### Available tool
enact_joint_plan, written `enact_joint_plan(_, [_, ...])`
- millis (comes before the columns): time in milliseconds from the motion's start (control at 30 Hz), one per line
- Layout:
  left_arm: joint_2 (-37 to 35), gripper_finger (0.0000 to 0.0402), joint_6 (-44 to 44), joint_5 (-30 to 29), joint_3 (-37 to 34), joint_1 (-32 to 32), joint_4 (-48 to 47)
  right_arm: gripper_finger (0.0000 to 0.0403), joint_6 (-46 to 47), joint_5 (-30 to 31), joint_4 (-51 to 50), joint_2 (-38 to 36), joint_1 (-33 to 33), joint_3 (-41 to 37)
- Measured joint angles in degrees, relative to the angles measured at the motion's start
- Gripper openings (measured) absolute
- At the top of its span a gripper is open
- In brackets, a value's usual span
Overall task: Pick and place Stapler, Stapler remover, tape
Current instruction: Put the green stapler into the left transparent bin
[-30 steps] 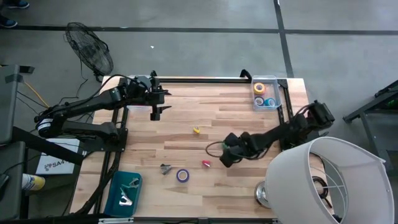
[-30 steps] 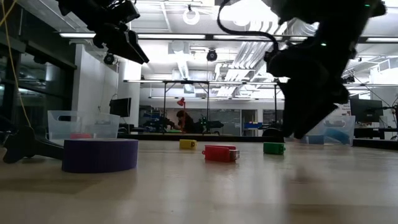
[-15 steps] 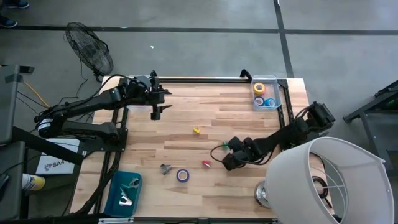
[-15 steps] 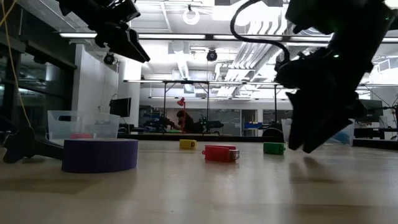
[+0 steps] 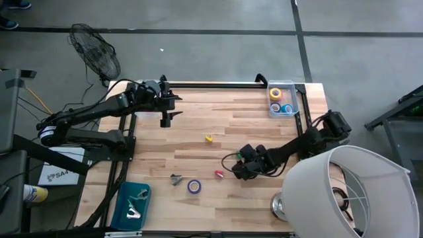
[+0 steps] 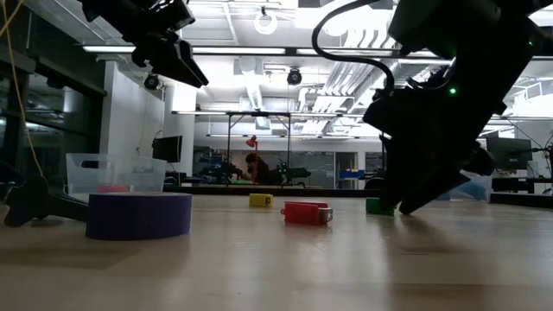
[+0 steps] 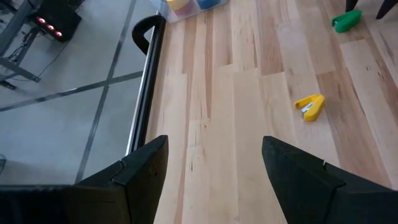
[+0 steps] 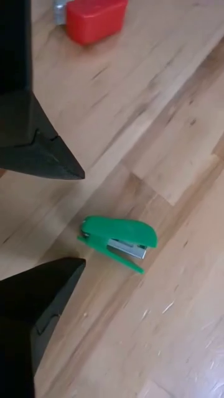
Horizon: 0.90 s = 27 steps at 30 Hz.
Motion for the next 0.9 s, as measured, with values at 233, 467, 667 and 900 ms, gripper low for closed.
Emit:
enact_joint_plan(233, [0.0, 0.0256, 0.0, -0.3, 0.0, 0.0, 0.0, 0.0208, 3.9, 2.2, 0.6, 1.2, -0.2, 0.0])
enact_joint_plan(467, [0.0, 0.0256, 0.0, -0.5, 0.0, 0.0, 0.6, 0.0208, 2.9, 1.2, 0.8, 1.3, -1.7, 0.0])
enact_joint_plan(667, [0.0, 0.0256, 0.0, -0.5, 0.0, 0.0, 0.6, 0.0206, 2.5, 0.1, 0.6, 1.4, -3.1, 0.0])
enact_joint_plan(900, [0.0, 0.0256, 0.0, -0.5, 0.0, 0.0, 0.6, 0.0167, 2.4, 0.1, -0.6, 1.4, -3.1, 0.0])
